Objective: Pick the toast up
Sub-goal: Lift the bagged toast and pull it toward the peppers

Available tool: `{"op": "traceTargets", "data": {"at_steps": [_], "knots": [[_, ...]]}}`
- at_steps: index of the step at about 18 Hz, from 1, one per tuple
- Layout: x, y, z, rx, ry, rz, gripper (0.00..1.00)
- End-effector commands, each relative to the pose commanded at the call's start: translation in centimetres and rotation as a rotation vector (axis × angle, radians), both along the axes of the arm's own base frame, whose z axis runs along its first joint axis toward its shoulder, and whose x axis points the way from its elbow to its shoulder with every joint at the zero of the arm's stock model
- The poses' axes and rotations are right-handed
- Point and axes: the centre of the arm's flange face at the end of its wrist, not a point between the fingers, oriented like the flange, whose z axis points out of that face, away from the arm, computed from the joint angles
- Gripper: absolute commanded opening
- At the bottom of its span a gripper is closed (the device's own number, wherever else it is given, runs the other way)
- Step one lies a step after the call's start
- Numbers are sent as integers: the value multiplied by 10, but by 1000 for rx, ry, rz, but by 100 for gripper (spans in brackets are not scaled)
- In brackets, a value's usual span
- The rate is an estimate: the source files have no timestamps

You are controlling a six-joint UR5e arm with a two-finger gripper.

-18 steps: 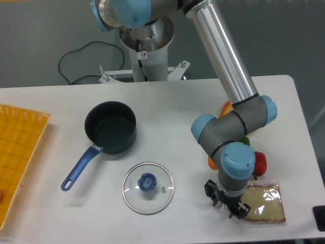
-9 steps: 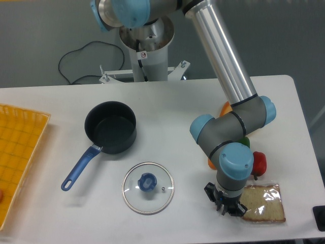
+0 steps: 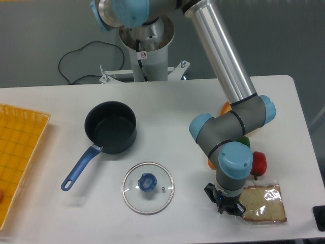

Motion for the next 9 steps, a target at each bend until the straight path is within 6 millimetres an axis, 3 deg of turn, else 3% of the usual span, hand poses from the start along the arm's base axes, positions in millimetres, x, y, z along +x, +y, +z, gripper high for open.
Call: {"op": "traceTargets", "data": {"at_steps": [9], "knots": [[31,-16,59,33,15,-8,0]]}}
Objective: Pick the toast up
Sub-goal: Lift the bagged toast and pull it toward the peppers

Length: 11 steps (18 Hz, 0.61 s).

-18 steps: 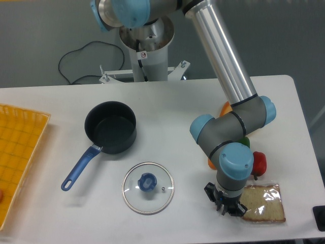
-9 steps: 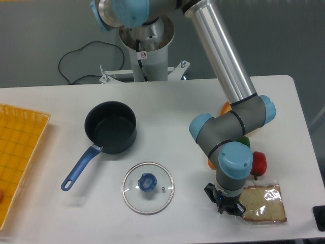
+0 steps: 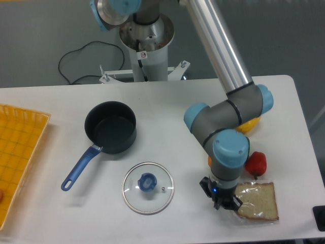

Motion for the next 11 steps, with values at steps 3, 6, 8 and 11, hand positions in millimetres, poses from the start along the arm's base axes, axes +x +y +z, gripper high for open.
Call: {"op": "traceTargets", "data": {"at_steps": [3,6,8,11], "knots": [[14,-3,23,-3,-4,-8,0],[27,-10,51,-18,-25,-12,0],[34,-11,64,-20,-29,-17,0],[42,-13,77,-20,-29,-20,0]]}}
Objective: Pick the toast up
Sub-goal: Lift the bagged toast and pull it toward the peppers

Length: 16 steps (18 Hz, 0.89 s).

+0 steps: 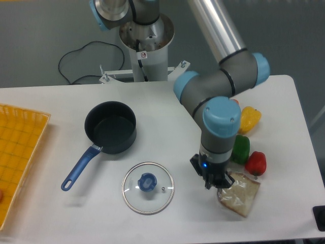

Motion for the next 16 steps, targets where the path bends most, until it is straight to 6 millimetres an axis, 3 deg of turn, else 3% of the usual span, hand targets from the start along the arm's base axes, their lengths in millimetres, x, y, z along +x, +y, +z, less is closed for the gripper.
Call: {"op": "traceTargets", "data": {"at_steps": [7,16], "knots": [[9,-8,14,5,8,0,0],[21,-32,39,-51,-18,-97,0]]}}
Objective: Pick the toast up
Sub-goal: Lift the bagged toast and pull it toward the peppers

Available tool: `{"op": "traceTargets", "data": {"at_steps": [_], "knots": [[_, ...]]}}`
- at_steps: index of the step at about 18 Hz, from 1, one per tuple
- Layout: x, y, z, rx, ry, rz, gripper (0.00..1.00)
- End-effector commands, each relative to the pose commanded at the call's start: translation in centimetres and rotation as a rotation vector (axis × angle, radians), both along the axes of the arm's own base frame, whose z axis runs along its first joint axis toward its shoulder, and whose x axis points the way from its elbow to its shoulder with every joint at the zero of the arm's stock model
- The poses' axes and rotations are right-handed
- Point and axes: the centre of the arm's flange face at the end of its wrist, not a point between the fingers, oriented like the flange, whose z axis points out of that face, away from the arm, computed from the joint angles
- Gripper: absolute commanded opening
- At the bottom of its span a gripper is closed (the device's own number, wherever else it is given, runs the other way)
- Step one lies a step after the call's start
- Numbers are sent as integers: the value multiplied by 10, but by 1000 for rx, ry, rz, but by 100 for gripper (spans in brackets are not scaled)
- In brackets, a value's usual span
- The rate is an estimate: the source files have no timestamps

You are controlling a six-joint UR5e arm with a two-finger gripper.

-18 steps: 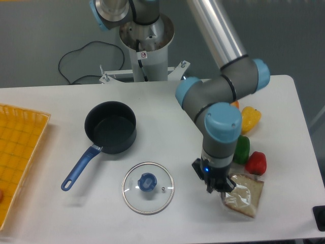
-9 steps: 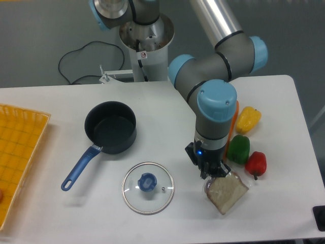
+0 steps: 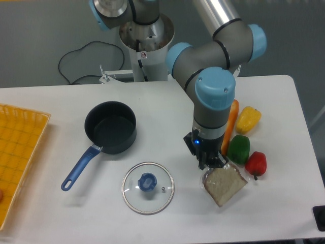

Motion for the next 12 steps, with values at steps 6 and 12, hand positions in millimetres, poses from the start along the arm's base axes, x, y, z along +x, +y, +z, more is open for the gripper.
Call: {"op": "traceTargets", "data": {"at_steps": [6,12], "knots": [[4,-10,8,-57,3,-10,0],[9,-18,17,-83,-13,-11,0]]}}
